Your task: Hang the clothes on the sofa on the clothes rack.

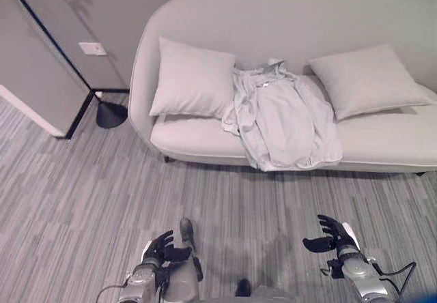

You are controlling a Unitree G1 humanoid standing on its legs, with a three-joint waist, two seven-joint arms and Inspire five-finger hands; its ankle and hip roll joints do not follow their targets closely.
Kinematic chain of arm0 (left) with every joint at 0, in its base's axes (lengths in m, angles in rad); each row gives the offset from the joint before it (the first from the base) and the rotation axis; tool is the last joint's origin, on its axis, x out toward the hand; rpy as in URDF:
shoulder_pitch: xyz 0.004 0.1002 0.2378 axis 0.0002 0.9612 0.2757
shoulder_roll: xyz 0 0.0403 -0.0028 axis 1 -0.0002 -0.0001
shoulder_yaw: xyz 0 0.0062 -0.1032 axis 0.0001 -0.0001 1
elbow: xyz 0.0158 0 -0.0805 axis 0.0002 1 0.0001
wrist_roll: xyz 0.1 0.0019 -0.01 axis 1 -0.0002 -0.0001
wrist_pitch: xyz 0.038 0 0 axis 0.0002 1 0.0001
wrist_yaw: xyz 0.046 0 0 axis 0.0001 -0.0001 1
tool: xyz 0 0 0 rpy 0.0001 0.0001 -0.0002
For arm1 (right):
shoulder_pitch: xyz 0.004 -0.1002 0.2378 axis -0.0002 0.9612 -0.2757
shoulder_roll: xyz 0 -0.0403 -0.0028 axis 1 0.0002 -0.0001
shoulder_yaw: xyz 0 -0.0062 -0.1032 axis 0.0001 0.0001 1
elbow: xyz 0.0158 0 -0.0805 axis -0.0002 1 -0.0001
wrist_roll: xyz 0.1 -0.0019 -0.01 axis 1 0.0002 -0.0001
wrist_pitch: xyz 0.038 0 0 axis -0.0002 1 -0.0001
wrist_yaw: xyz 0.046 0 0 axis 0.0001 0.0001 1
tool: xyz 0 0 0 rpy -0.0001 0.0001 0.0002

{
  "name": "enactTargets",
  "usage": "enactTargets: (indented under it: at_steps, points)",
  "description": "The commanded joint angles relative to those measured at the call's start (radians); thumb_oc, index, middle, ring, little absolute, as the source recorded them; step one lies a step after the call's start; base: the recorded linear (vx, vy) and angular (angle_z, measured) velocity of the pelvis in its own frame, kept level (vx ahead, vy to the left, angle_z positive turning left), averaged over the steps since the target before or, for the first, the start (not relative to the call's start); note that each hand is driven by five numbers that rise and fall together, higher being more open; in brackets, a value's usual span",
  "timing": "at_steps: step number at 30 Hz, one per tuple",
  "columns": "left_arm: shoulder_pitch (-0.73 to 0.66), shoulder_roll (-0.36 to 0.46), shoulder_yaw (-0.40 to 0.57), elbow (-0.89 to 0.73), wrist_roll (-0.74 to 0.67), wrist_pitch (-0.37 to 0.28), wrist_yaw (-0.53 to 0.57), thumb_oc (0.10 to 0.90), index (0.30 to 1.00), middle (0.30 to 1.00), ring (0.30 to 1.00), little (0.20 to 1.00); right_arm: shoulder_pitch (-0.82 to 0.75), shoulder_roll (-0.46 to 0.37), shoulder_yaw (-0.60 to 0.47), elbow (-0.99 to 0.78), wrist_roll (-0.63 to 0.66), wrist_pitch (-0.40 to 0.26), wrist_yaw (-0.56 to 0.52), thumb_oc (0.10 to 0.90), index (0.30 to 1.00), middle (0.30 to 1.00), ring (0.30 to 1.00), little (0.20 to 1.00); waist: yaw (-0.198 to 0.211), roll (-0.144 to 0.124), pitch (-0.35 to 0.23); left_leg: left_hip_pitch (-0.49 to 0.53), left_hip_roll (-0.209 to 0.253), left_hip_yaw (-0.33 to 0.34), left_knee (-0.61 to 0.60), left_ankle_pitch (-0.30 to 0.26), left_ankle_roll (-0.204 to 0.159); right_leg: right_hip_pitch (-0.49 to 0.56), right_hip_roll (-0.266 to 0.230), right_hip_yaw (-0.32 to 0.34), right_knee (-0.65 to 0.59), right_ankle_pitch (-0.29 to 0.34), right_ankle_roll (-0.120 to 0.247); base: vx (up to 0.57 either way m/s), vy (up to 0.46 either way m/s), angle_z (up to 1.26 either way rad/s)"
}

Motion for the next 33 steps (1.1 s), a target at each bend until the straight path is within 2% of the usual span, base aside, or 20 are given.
enactTargets:
  at_steps: [1, 4, 6, 9, 10, 11, 12, 13, 14, 16, 19, 21, 22, 24, 26, 27, 28, 31, 32, 33]
  points:
    - [0.021, 0.048, -0.032, -0.009, 0.048, -0.021, 0.019, 0.8, 0.9, 0.9, 0.9, 0.9, -0.025, -0.016, -0.023, -0.065, -0.033, -0.037, 0.001, 0.8, 0.9, 0.9, 0.9, 0.9, 0.043, -0.028, -0.027, 0.073, -0.052, 0.006, -0.031, -0.07, 0.021, -0.046, -0.229, 0.08, 0.248, 0.199, 0.128, 0.39, 0.253, -0.34]
    - [0.001, 0.066, -0.033, -0.027, 0.04, -0.026, 0.025, 0.8, 0.9, 0.9, 0.9, 0.9, -0.039, 0.003, -0.022, -0.055, -0.018, -0.039, -0.002, 0.8, 0.9, 0.9, 0.9, 0.9, 0.023, -0.021, 0.005, 0.147, -0.104, 0.005, -0.031, -0.142, 0.081, -0.241, -0.295, 0.135, 0.585, 0.399, 0.108, 0.29, 0.264, -0.12]
    - [-0.014, 0.077, -0.031, -0.047, 0.035, -0.026, 0.032, 0.8, 0.9, 0.9, 0.9, 0.9, -0.047, 0.011, -0.019, -0.052, -0.018, -0.037, -0.007, 0.8, 0.9, 0.9, 0.9, 0.9, 0.006, -0.003, 0.026, 0.196, -0.107, 0.012, -0.031, -0.186, 0.097, -0.363, -0.324, 0.132, 0.687, 0.37, 0.098, 0.31, 0.18, 0.34]
    - [-0.029, 0.086, -0.025, -0.102, 0.025, -0.038, 0.04, 0.8, 0.9, 0.9, 0.9, 0.9, -0.037, 0.007, -0.04, -0.067, -0.014, -0.031, -0.01, 0.8, 0.9, 0.9, 0.9, 0.9, -0.022, 0.008, 0.044, 0.256, -0.118, 0.008, -0.031, -0.238, 0.084, -0.417, -0.341, 0.019, 0.486, 0.346, 0.106, 0.44, -0.031, 0.37]
    - [-0.036, 0.088, -0.03, -0.135, 0.022, -0.042, 0.045, 0.8, 0.9, 0.9, 0.9, 0.9, -0.03, 0.003, -0.056, -0.074, -0.01, -0.028, -0.022, 0.8, 0.9, 0.9, 0.9, 0.9, -0.046, 0.002, 0.055, 0.282, -0.12, -0.004, -0.031, -0.26, 0.067, -0.434, -0.3, 0.013, 0.262, 0.347, 0.128, 0.35, -0.16, 0.45]
    - [-0.036, 0.088, -0.03, -0.135, 0.022, -0.042, 0.045, 0.8, 0.9, 0.9, 0.9, 0.9, -0.03, 0.003, -0.056, -0.074, -0.01, -0.028, -0.022, 0.8, 0.9, 0.9, 0.9, 0.9, -0.046, 0.003, 0.054, 0.281, -0.119, -0.004, -0.031, -0.259, 0.067, -0.431, -0.298, 0.01, 0.254, 0.352, 0.127, 0.38, -0.196, 0.36]
    - [-0.039, 0.089, -0.026, -0.144, 0.026, -0.041, 0.048, 0.8, 0.9, 0.9, 0.9, 0.9, -0.027, 0.002, -0.065, -0.073, -0.009, -0.025, -0.029, 0.8, 0.9, 0.9, 0.9, 0.9, -0.059, -0.001, 0.058, 0.308, -0.121, -0.013, -0.031, -0.282, 0.057, -0.454, -0.272, 0.028, 0.144, 0.354, 0.141, 0.16, -0.07, 0.37]
    - [-0.039, 0.089, -0.026, -0.144, 0.026, -0.041, 0.048, 0.8, 0.9, 0.9, 0.9, 0.9, -0.027, 0.003, -0.065, -0.073, -0.009, -0.025, -0.029, 0.8, 0.9, 0.9, 0.9, 0.9, -0.059, 0.0, 0.058, 0.308, -0.121, -0.013, -0.031, -0.281, 0.057, -0.451, -0.271, 0.027, 0.137, 0.358, 0.141, 0.4, -0.169, 0.3]
    - [-0.045, 0.088, -0.019, -0.164, 0.03, -0.045, 0.052, 0.8, 0.9, 0.9, 0.9, 0.9, -0.02, 0.007, -0.075, -0.074, -0.009, -0.02, -0.034, 0.8, 0.9, 0.9, 0.9, 0.9, -0.078, -0.009, 0.06, 0.339, -0.12, -0.021, -0.031, -0.304, 0.04, -0.489, -0.242, 0.05, 0.004, 0.373, 0.175, 0.25, -0.101, 0.36]
    - [-0.04, 0.09, -0.016, -0.223, 0.019, -0.055, 0.051, 0.8, 0.9, 0.9, 0.9, 0.9, -0.017, 0.012, -0.076, -0.066, -0.015, -0.022, -0.039, 0.8, 0.9, 0.9, 0.9, 0.9, -0.086, -0.01, 0.059, 0.37, -0.109, -0.029, -0.031, -0.324, 0.029, -0.522, -0.228, 0.067, 0.004, 0.38, 0.195, 0.44, -0.224, 0.34]
    - [-0.034, 0.09, -0.028, -0.266, 0.021, -0.062, 0.041, 0.8, 0.9, 0.9, 0.9, 0.9, 0.003, 0.006, -0.09, -0.065, -0.017, -0.025, -0.038, 0.8, 0.9, 0.9, 0.9, 0.9, -0.095, -0.014, 0.047, 0.41, -0.112, -0.052, -0.031, -0.357, 0.028, -0.492, -0.222, 0.087, 0.022, 0.392, 0.186, 0.38, -0.219, 0.23]
    - [-0.029, 0.086, -0.048, -0.3, 0.023, -0.06, 0.034, 0.8, 0.9, 0.9, 0.9, 0.9, 0.03, -0.008, -0.105, -0.066, -0.024, -0.022, -0.036, 0.8, 0.9, 0.9, 0.9, 0.9, -0.104, -0.004, 0.039, 0.44, -0.09, -0.068, -0.031, -0.351, 0.019, -0.472, -0.205, 0.096, 0.058, 0.379, 0.17, 0.34, -0.264, 0.51]
    - [-0.03, 0.085, -0.05, -0.313, 0.018, -0.064, 0.035, 0.8, 0.9, 0.9, 0.9, 0.9, 0.033, -0.017, -0.108, -0.06, -0.025, -0.024, -0.034, 0.8, 0.9, 0.9, 0.9, 0.9, -0.111, 0.008, 0.033, 0.452, -0.07, -0.078, -0.03, -0.31, 0.014, -0.461, -0.184, 0.109, 0.065, 0.366, 0.159, 0.3, -0.305, 0.7]
    - [-0.033, 0.091, -0.064, -0.357, -0.005, -0.065, 0.028, 0.8, 0.9, 0.9, 0.9, 0.9, 0.02, -0.043, -0.117, -0.049, -0.014, -0.025, -0.04, 0.8, 0.9, 0.9, 0.9, 0.9, -0.114, 0.01, 0.035, 0.386, -0.034, -0.094, 0.153, -0.245, 0.002, -0.422, -0.154, 0.117, 0.067, 0.33, 0.125, 0.27, -0.348, 0.26]
    - [-0.039, 0.096, -0.079, -0.412, -0.037, -0.068, 0.013, 0.8, 0.9, 0.9, 0.9, 0.9, 0.02, -0.069, -0.127, -0.072, 0.002, -0.033, -0.042, 0.8, 0.9, 0.9, 0.9, 0.9, -0.111, -0.009, 0.052, 0.244, -0.009, -0.125, 0.443, -0.173, -0.005, -0.357, -0.133, 0.116, 0.051, 0.284, 0.081, 0.18, -0.322, -0.09]
    - [-0.038, 0.096, -0.079, -0.412, -0.037, -0.068, 0.013, 0.8, 0.9, 0.9, 0.9, 0.9, 0.02, -0.069, -0.127, -0.072, 0.002, -0.033, -0.042, 0.8, 0.9, 0.9, 0.9, 0.9, -0.112, -0.009, 0.051, 0.243, -0.009, -0.125, 0.444, -0.173, -0.005, -0.358, -0.133, 0.115, 0.051, 0.284, 0.081, 0.24, -0.362, -0.08]
    - [-0.073, 0.094, -0.106, -0.441, -0.046, -0.066, 0.017, 0.8, 0.9, 0.9, 0.9, 0.9, 0.02, -0.089, -0.138, -0.078, 0.008, -0.026, -0.056, 0.8, 0.9, 0.9, 0.9, 0.9, -0.08, -0.043, 0.079, 0.087, -0.038, -0.115, 0.528, -0.189, 0.005, -0.273, -0.132, 0.115, 0.013, 0.245, 0.055, 0.19, -0.24, -0.12]
    - [-0.082, 0.087, -0.117, -0.445, -0.044, -0.069, 0.012, 0.8, 0.9, 0.9, 0.9, 0.9, 0.024, -0.087, -0.142, -0.084, 0.012, -0.027, -0.055, 0.8, 0.9, 0.9, 0.9, 0.9, -0.072, -0.043, 0.082, 0.083, -0.054, -0.109, 0.452, -0.212, 0.012, -0.25, -0.134, 0.12, 0.004, 0.24, 0.061, 0.19, -0.059, 0.01]
    - [-0.091, 0.079, -0.139, -0.478, -0.039, -0.069, 0.003, 0.8, 0.9, 0.9, 0.9, 0.9, 0.024, -0.084, -0.138, -0.085, 0.017, -0.037, -0.063, 0.8, 0.9, 0.9, 0.9, 0.9, -0.049, -0.019, 0.081, 0.089, -0.1, -0.136, 0.158, -0.184, 0.021, -0.23, -0.117, 0.123, 0.004, 0.231, 0.072, 0.16, 0.065, -0.17]
    - [-0.09, 0.079, -0.139, -0.478, -0.039, -0.069, 0.003, 0.8, 0.9, 0.9, 0.9, 0.9, 0.024, -0.084, -0.138, -0.085, 0.017, -0.037, -0.063, 0.8, 0.9, 0.9, 0.9, 0.9, -0.049, -0.019, 0.081, 0.09, -0.1, -0.136, 0.157, -0.183, 0.021, -0.23, -0.117, 0.123, 0.004, 0.231, 0.072, 0.28, 0.094, -0.21]
